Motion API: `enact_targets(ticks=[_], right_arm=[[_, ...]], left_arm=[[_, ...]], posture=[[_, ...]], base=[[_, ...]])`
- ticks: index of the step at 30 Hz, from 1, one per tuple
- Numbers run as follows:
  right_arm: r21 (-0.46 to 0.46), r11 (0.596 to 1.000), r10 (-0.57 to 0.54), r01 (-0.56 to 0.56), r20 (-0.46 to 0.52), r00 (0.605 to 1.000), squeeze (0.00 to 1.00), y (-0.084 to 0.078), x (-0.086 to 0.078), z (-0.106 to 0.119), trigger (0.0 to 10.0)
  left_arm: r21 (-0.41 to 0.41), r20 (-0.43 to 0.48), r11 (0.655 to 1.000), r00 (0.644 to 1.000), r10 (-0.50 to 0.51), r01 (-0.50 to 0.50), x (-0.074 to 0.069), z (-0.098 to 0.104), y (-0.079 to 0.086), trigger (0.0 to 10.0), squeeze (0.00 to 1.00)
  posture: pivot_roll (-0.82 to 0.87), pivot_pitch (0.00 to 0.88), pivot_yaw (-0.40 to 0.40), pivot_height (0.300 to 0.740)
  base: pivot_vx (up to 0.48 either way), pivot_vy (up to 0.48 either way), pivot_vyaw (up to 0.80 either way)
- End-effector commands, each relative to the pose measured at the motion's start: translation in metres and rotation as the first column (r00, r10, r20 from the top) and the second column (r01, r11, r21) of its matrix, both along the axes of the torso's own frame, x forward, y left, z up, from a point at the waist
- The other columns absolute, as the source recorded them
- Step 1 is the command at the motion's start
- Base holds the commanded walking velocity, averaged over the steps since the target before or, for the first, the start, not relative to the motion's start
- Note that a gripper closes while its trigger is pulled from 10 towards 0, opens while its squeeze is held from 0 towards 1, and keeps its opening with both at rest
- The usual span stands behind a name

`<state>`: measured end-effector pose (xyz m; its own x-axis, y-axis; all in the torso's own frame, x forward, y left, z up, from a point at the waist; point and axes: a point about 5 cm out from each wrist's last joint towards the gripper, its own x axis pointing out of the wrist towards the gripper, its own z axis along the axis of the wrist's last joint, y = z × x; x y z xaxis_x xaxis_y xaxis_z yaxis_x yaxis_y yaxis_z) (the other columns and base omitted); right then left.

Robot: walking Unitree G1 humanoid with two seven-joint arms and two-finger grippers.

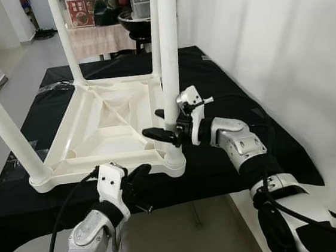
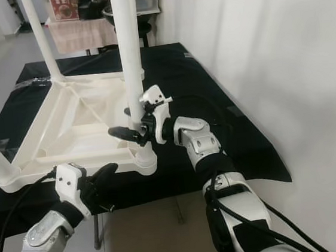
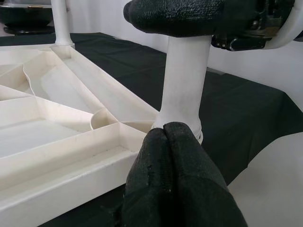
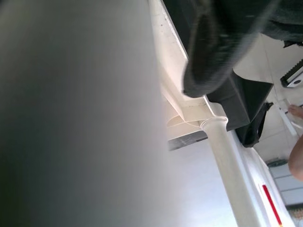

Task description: Building children table

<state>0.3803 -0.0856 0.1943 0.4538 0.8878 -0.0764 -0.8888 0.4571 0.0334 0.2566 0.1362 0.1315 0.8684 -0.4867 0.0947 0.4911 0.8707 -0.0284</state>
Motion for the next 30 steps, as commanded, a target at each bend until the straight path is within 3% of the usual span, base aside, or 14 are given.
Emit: enact_targets(ticks=[1,9,12,13,14,17,18,20,21,22,25,29,30], right_arm=[[0.024,0.999,0.048,-0.048,-0.003,0.999,0.0,0.007,0.002,0.009,0.0],[0.007,1.0,-0.019,0.019,-0.031,0.999,0.0,-0.005,0.006,-0.001,0.0],[-0.021,0.993,-0.113,0.112,-0.04,0.993,0.0,-0.018,0.005,-0.014,0.0],[-0.039,0.982,-0.189,0.187,-0.058,0.98,0.0,-0.022,0.003,-0.026,0.0],[-0.065,0.934,-0.357,0.353,-0.077,0.931,0.0,-0.027,-0.001,-0.042,0.0],[-0.065,0.934,-0.357,0.353,-0.077,0.931,0.0,-0.027,-0.001,-0.042,0.0],[-0.053,0.817,-0.576,0.574,-0.09,0.813,0.0,-0.033,-0.007,-0.053,0.0],[-0.015,0.677,-0.732,0.736,-0.117,0.671,0.0,-0.025,-0.033,-0.058,0.0],[-0.015,0.677,-0.732,0.736,-0.117,0.671,0.0,-0.025,-0.033,-0.058,0.0],[0.007,0.65,-0.753,0.76,-0.124,0.646,0.0,-0.022,-0.034,-0.054,0.0],[0.023,0.649,-0.756,0.761,-0.098,0.648,0.0,-0.015,-0.024,-0.049,0.0],[0.02,0.69,-0.721,0.724,-0.076,0.689,0.0,0.006,-0.018,-0.042,0.0],[0.015,0.708,-0.703,0.706,-0.083,0.706,0.0,0.014,-0.017,-0.04,10.0]], left_arm=[[0.007,-0.008,1.0,1.0,-0.002,0.002,-0.002,-0.002,-0.002,10.0,0.0],[0.004,-0.009,1.0,1.0,-0.003,0.003,-0.004,-0.002,-0.003,10.0,0.0],[0.002,-0.007,1.0,1.0,0.0,0.0,-0.004,-0.001,-0.002,10.0,0.0],[0.001,-0.007,1.0,1.0,0.002,-0.002,-0.004,0.0,-0.001,10.0,0.0],[0.0,-0.006,1.0,1.0,0.003,-0.003,-0.004,0.0,0.001,10.0,0.0],[0.0,-0.006,1.0,1.0,0.003,-0.003,-0.004,0.0,0.001,10.0,0.0],[0.003,-0.006,1.0,1.0,0.003,-0.003,-0.004,0.001,0.002,10.0,0.0],[0.012,-0.008,1.0,1.0,0.001,0.0,-0.003,0.001,0.004,10.0,0.0],[0.012,-0.008,1.0,1.0,0.001,0.0,-0.003,0.001,0.004,10.0,0.0],[0.013,-0.009,1.0,1.0,-0.001,0.001,-0.003,0.001,0.004,10.0,0.0],[0.016,-0.012,1.0,1.0,-0.01,0.01,-0.002,0.001,0.003,10.0,0.0],[0.02,-0.01,1.0,1.0,-0.007,0.007,-0.002,0.0,0.002,10.0,0.0],[0.017,-0.008,1.0,1.0,0.004,-0.004,-0.002,0.001,0.002,10.0,0.0]], posture=[[0.04,0.0,-0.059,0.74],[0.04,0.0,-0.059,0.74],[0.04,0.0,-0.06,0.74],[0.03,0.0,-0.057,0.74],[0.03,0.0,-0.055,0.74],[0.03,0.0,-0.055,0.74],[0.04,0.0,-0.054,0.74],[0.02,0.0,-0.034,0.74],[0.02,0.0,-0.034,0.74],[0.02,0.0,-0.03,0.74],[0.03,0.0,-0.037,0.74],[0.04,0.0,-0.05,0.74],[0.05,0.0,-0.056,0.74]], base=[[0.0,0.0,0.0],[0.0,0.0,0.0],[0.0,0.0,0.0],[0.0,0.0,0.0],[0.0,0.0,0.0],[0.0,0.0,0.0],[0.0,0.0,0.0],[0.0,0.0,0.0],[0.0,0.0,0.0],[0.0,0.0,0.0],[0.0,0.0,0.0],[0.0,0.0,0.0],[0.0,0.0,0.0]])
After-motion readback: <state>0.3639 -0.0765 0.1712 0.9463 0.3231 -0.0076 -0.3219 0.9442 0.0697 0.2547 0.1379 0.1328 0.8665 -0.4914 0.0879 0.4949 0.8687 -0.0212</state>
